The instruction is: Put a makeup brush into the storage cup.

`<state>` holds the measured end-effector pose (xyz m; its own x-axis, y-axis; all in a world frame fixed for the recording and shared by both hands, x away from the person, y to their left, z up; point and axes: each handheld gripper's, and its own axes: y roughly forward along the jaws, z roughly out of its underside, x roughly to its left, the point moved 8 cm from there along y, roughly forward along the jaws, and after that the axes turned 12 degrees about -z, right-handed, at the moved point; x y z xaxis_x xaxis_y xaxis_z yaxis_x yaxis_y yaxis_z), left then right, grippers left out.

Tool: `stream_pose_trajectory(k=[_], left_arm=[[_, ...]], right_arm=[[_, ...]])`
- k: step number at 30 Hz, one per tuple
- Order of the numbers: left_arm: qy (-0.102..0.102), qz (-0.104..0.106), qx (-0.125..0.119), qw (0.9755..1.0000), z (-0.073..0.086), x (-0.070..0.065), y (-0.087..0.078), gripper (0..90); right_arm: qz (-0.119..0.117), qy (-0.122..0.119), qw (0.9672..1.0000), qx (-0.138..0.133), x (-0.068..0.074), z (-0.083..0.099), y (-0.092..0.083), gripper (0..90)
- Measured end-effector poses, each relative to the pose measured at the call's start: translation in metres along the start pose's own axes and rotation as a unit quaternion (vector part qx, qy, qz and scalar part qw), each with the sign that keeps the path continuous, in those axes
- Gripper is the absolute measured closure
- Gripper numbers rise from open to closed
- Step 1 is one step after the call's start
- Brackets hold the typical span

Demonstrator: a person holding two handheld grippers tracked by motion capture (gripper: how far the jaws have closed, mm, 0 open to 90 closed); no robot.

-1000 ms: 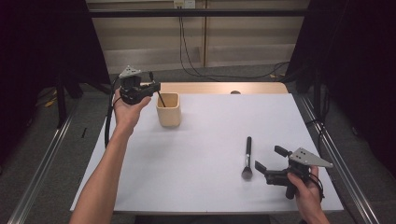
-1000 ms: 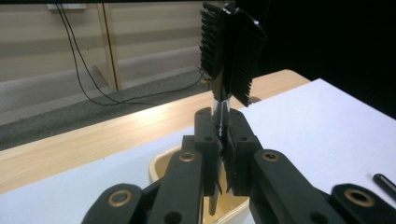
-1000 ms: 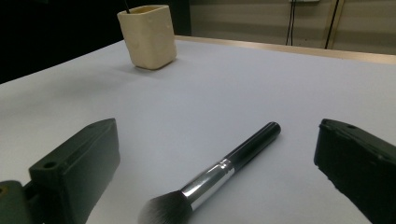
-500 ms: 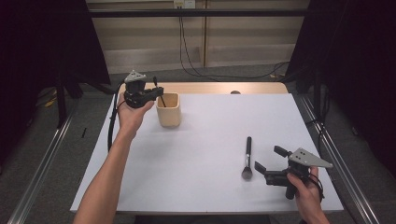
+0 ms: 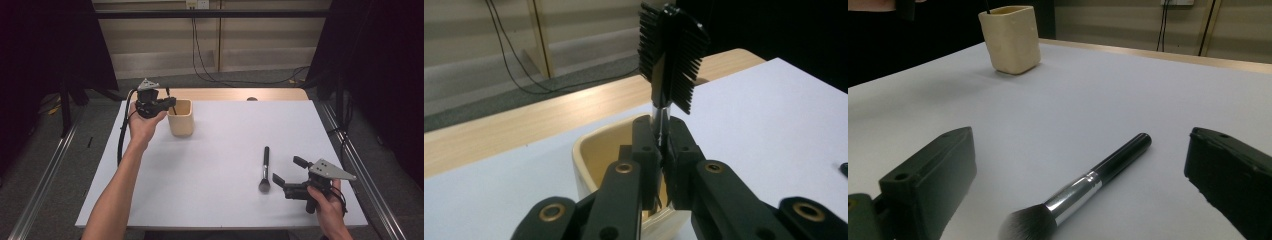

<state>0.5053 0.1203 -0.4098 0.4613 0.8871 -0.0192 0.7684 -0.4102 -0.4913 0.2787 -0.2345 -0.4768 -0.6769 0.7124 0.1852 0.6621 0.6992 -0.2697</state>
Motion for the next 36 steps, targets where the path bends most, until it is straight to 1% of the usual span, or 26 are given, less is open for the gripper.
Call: stream_pose_trajectory(k=[2, 7, 10, 14, 16, 17, 20, 22, 24, 26, 27, 31, 33, 36], left_arm=[[-0.004, -0.001, 0.002, 1.0, 0.001, 0.0, 0.002, 85.4], [-0.004, 0.0, 0.003, 1.0, 0.003, 0.0, 0.004, 85.3], [-0.011, 0.006, 0.004, 0.9999, 0.003, 0.0, 0.004, 85.1], [-0.008, 0.001, 0.008, 0.9999, 0.005, 0.0, 0.005, 83.9], [-0.01, 0.0, 0.009, 0.9999, 0.006, 0.001, 0.006, 80.6], [-0.008, -0.003, 0.011, 0.9999, 0.008, 0.003, 0.006, 79.3], [-0.012, -0.01, 0.014, 0.9998, 0.011, 0.006, 0.007, 74.7], [-0.013, -0.013, 0.011, 0.9998, 0.012, 0.008, 0.006, 69.3], [-0.013, -0.015, 0.007, 0.9998, 0.012, 0.008, 0.005, 65.8], [-0.01, -0.016, 0.003, 0.9998, 0.011, 0.009, 0.003, 60.8], [-0.014, -0.015, -0.003, 0.9998, 0.01, 0.008, 0.002, 59.0], [-0.012, -0.011, -0.008, 0.9998, 0.01, 0.008, -0.001, 48.8], [-0.015, -0.009, -0.013, 0.9998, 0.01, 0.007, -0.003, 46.5], [-0.016, -0.007, -0.02, 0.9997, 0.011, 0.006, -0.005, 37.5]], right_arm=[[-0.001, -0.002, 1.0, 0.0, 0.0, 0.0, 0.0, 0.0], [-0.002, -0.003, 1.0, -0.001, 0.001, 0.0, 0.0, 0.0], [-0.002, -0.005, 1.0, -0.001, 0.001, 0.0, 0.0, 0.0], [-0.006, -0.009, 0.9999, -0.002, 0.002, -0.001, 0.0, 0.0], [-0.006, -0.01, 0.9999, -0.001, 0.002, -0.001, 0.0, 0.0], [-0.007, -0.009, 0.9999, -0.001, 0.002, -0.001, 0.0, 0.0], [-0.006, -0.009, 0.9999, -0.001, 0.002, -0.001, 0.0, 0.0], [-0.006, -0.008, 0.9999, -0.001, 0.002, -0.001, 0.0, 0.0], [-0.007, -0.011, 0.9999, 0.0, 0.002, 0.0, 0.001, 0.0], [-0.006, -0.01, 0.9999, 0.0, 0.002, -0.001, 0.001, 0.0], [-0.007, -0.009, 0.9999, -0.001, 0.002, -0.001, 0.001, 0.0], [-0.008, -0.008, 0.9999, 0.0, 0.002, 0.0, 0.001, 0.0], [-0.008, -0.009, 0.9999, 0.0, 0.002, 0.0, 0.001, 0.0], [-0.008, -0.006, 1.0, 0.0, 0.002, 0.0, 0.001, 0.0]])
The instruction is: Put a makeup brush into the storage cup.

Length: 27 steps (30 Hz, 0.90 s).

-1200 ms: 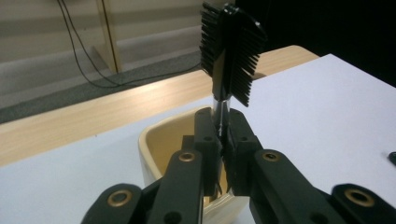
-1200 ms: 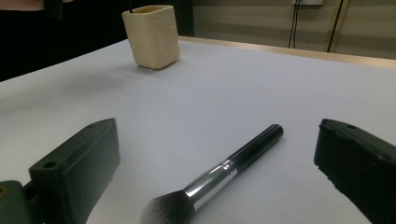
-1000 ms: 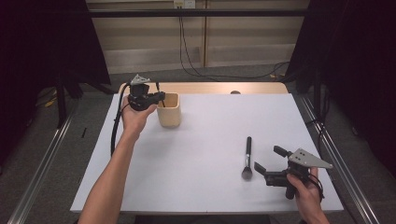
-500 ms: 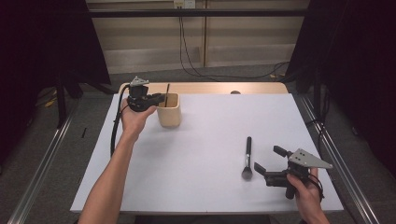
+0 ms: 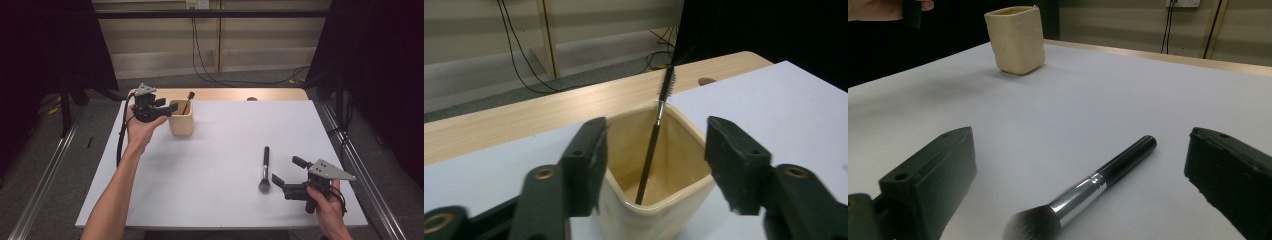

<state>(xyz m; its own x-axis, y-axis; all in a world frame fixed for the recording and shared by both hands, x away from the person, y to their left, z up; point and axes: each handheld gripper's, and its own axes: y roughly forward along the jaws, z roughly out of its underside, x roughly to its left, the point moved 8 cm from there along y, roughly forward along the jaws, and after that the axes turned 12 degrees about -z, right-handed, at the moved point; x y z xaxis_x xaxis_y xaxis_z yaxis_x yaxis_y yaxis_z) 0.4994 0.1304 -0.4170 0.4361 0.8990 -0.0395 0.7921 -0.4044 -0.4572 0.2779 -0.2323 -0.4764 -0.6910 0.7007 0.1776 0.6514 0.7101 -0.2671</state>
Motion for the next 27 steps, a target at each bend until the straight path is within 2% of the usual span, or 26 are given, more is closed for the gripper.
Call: stream_pose_trajectory(k=[6, 11, 16, 18, 22, 27], left_arm=[[0.007, -0.005, -0.012, 0.9999, 0.0, -0.001, -0.006, 20.4], [0.009, -0.001, -0.028, 0.9996, -0.006, -0.004, -0.011, 12.1], [0.011, 0.0, -0.031, 0.9995, -0.002, -0.003, -0.016, 6.2], [0.013, 0.01, -0.04, 0.9991, 0.0, -0.004, -0.019, 2.2], [0.019, 0.002, -0.039, 0.999, 0.005, -0.004, -0.024, 2.3], [0.02, 0.006, -0.042, 0.9989, 0.013, -0.006, -0.031, 2.5]], right_arm=[[0.002, 0.002, 1.0, -0.001, 0.0, 0.0, 0.0, 0.0], [0.0, -0.004, 1.0, 0.0, 0.0, 0.0, 0.001, 0.0], [0.001, -0.004, 1.0, -0.001, 0.0, -0.001, 0.0, 0.0], [0.001, -0.003, 1.0, -0.002, 0.0, 0.0, 0.0, 0.0], [0.0, -0.003, 1.0, -0.001, 0.0, 0.0, 0.0, 0.0], [0.0, -0.004, 1.0, -0.001, 0.0, 0.0, 0.0, 0.0]])
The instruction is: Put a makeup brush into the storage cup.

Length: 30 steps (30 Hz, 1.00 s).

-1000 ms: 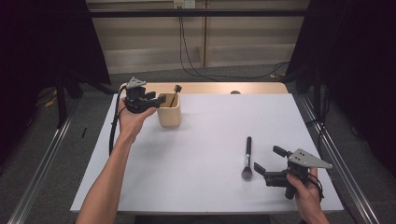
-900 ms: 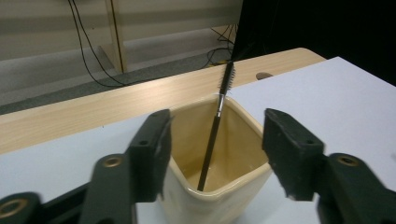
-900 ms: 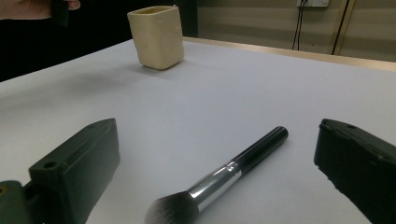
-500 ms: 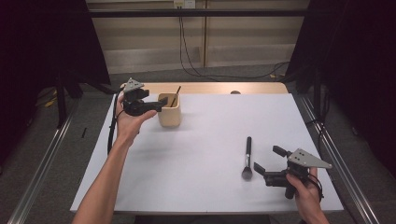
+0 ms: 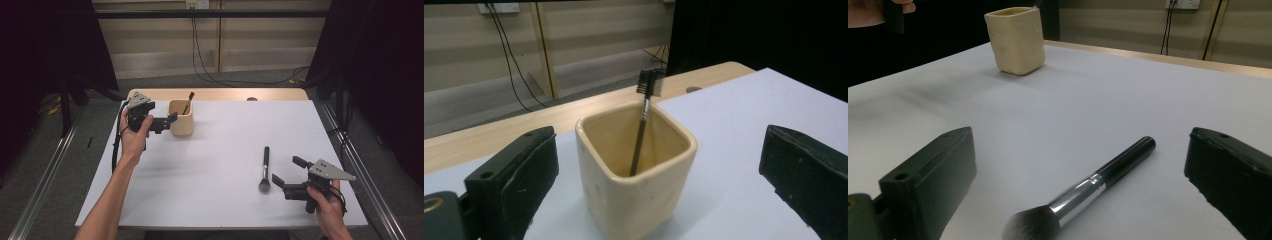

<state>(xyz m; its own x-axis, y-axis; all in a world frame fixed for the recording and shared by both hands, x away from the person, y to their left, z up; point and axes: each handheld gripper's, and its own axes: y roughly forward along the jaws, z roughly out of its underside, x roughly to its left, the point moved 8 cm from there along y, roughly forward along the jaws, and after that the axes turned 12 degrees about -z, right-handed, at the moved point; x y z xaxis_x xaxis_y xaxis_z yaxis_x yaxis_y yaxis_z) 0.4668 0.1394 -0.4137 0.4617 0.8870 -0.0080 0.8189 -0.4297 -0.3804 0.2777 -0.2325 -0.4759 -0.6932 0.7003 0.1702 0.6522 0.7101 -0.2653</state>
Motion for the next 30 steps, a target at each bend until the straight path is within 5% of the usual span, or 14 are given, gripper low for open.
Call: stream_pose_trajectory(k=[26, 30], left_arm=[[0.015, 0.026, -0.034, 0.999, 0.032, -0.011, -0.05, 2.8], [0.011, 0.015, -0.034, 0.9992, 0.036, -0.01, -0.054, 2.2]], right_arm=[[0.0, 0.001, 1.0, -0.002, 0.001, 0.0, -0.002, 0.0], [0.001, 0.002, 1.0, -0.002, 0.001, 0.0, -0.002, 0.0]])
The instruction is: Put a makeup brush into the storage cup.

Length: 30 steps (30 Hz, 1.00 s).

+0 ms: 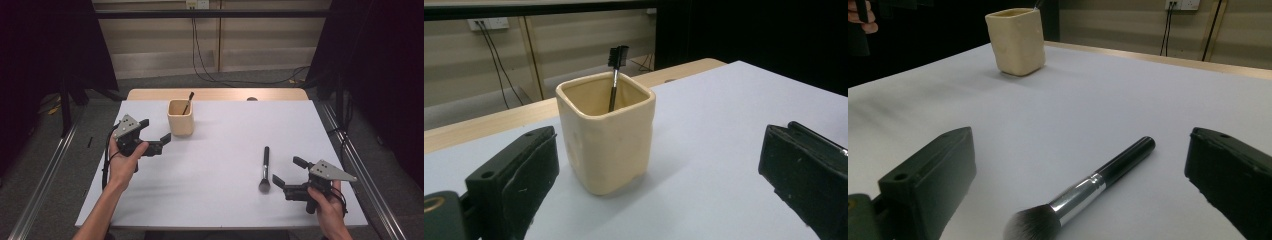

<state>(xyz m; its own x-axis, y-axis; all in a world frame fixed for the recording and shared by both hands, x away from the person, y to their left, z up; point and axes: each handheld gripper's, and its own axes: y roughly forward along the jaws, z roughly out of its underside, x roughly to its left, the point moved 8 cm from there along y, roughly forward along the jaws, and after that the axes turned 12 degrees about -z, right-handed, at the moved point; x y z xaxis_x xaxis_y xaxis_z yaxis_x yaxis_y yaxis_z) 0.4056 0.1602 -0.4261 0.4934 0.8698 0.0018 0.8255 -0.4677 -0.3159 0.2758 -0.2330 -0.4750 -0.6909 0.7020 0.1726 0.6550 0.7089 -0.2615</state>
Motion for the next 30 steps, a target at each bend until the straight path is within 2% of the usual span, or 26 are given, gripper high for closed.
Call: stream_pose_trajectory(k=[5, 7, 9, 14, 16, 22, 24, 26, 29, 30], left_arm=[[-0.008, -0.016, -0.004, 0.9998, 0.007, 0.004, -0.008, 2.0], [-0.015, -0.015, -0.003, 0.9998, 0.009, 0.004, -0.011, 2.0], [-0.006, -0.017, -0.004, 0.9998, 0.011, 0.003, -0.015, 2.2], [-0.009, -0.012, -0.009, 0.9998, 0.015, 0.0, -0.027, 2.3], [-0.006, -0.016, -0.009, 0.9998, 0.018, 0.001, -0.032, 2.4], [-0.013, -0.019, -0.013, 0.9997, 0.024, 0.002, -0.047, 2.4], [-0.006, -0.027, -0.014, 0.9995, 0.028, 0.003, -0.053, 2.4], [-0.011, -0.022, -0.014, 0.9996, 0.031, 0.003, -0.057, 2.4], [-0.008, -0.022, -0.008, 0.9997, 0.038, 0.002, -0.061, 2.4], [-0.013, -0.017, -0.007, 0.9997, 0.04, 0.001, -0.063, 2.4]], right_arm=[[0.001, 0.0, 1.0, 0.0, 0.0, 0.0, -0.001, 0.0], [0.003, 0.001, 1.0, 0.0, -0.001, 0.0, -0.002, 0.0], [0.003, 0.001, 1.0, 0.0, -0.001, 0.001, -0.002, 0.0], [0.003, 0.001, 1.0, -0.001, 0.0, 0.0, -0.002, 0.0], [0.004, 0.001, 1.0, -0.001, -0.001, 0.001, -0.002, 0.0], [0.005, 0.002, 1.0, 0.0, -0.001, 0.001, -0.001, 0.0], [0.005, 0.001, 1.0, 0.001, -0.001, 0.001, -0.001, 0.0], [0.006, 0.0, 1.0, 0.002, -0.001, 0.001, -0.001, 0.0], [0.007, -0.001, 1.0, 0.002, -0.001, 0.001, -0.001, 0.0], [0.008, 0.0, 1.0, 0.003, -0.001, 0.001, 0.0, 0.0]])
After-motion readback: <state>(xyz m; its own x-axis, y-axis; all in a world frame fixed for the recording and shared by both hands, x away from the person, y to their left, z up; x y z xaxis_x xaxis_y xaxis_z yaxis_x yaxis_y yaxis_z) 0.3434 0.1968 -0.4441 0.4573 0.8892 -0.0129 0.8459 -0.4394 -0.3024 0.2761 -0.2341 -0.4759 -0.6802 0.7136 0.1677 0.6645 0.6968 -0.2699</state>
